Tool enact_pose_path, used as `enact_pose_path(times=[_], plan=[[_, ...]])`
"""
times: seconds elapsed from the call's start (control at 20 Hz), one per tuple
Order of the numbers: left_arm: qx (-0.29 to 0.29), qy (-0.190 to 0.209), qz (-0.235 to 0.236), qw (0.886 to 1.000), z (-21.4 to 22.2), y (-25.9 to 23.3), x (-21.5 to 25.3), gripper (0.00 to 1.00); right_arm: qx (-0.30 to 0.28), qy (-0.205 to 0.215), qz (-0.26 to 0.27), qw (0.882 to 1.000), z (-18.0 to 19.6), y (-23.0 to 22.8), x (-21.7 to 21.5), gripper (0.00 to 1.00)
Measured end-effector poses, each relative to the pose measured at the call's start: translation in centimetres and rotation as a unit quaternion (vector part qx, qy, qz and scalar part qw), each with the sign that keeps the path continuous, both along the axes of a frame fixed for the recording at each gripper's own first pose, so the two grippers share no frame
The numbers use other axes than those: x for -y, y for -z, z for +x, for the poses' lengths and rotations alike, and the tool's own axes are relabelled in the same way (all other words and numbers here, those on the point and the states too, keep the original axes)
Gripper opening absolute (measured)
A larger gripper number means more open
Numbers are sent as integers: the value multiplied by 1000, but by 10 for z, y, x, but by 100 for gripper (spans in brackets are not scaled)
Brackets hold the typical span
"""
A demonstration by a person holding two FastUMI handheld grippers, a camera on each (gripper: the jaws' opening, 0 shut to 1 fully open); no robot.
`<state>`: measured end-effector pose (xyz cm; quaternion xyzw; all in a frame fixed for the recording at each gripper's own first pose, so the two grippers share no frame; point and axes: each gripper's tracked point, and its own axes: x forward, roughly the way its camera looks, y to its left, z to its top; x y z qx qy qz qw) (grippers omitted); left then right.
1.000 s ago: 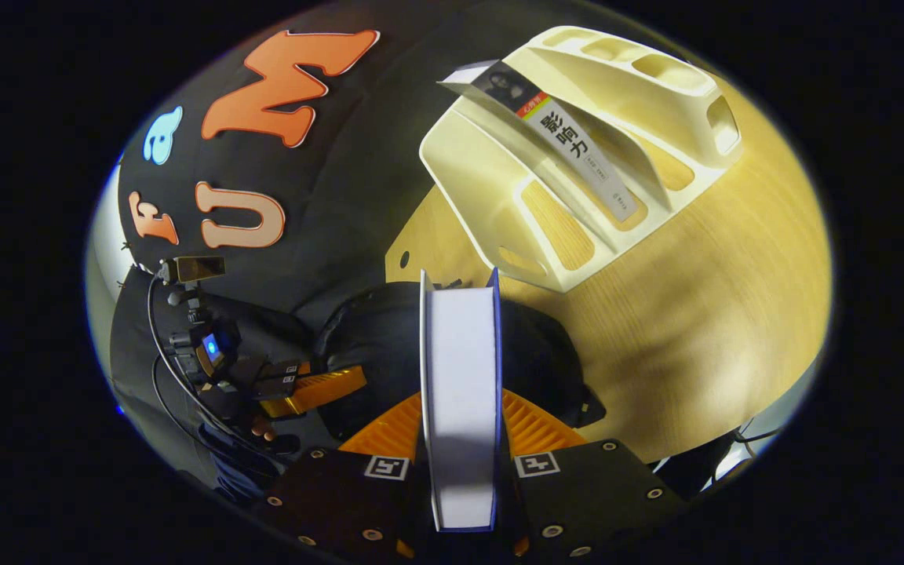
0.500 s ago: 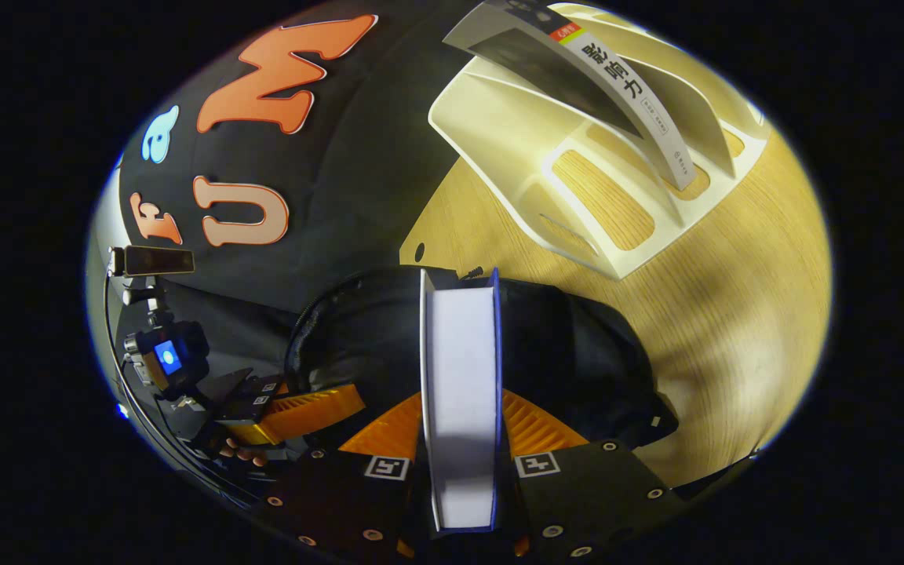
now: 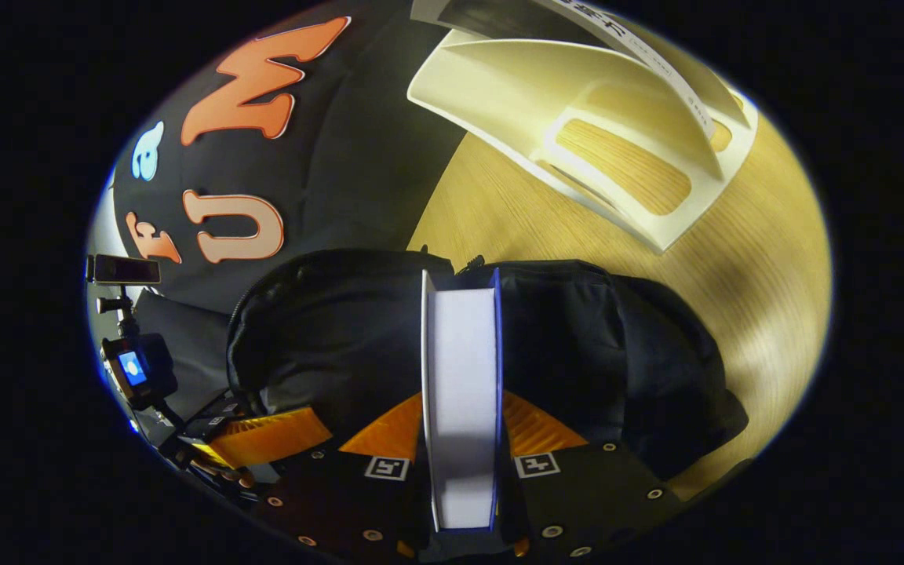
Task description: Open the schoolbag, grab two books from the bookshelf and put them into the schoolbag.
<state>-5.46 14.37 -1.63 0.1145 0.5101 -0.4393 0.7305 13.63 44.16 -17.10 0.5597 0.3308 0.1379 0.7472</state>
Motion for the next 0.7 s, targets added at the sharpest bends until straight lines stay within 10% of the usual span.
enact_pose_path(times=[0.05,0.35,0.4,0.45,0.55,0.6,0.7], plan=[[0,2,0,1000,0,0,0,5,-3,-5,-3,1000,-1,4,-3,25],[7,-9,12,1000,6,3,-2,5,-65,-49,-77,994,-12,39,2,55],[9,-12,12,1000,6,6,-2,5,-71,-52,-92,992,-16,43,9,43],[6,-12,14,1000,5,8,-2,5,-81,-57,-103,990,-20,48,16,66],[6,-12,18,1000,5,13,-2,5,-83,-68,-127,986,-29,49,28,76],[5,-12,18,1000,5,14,-1,5,-82,-75,-144,983,-34,49,31,65],[2,-12,19,1000,3,15,1,5,-75,-84,-171,979,-39,43,42,88]])
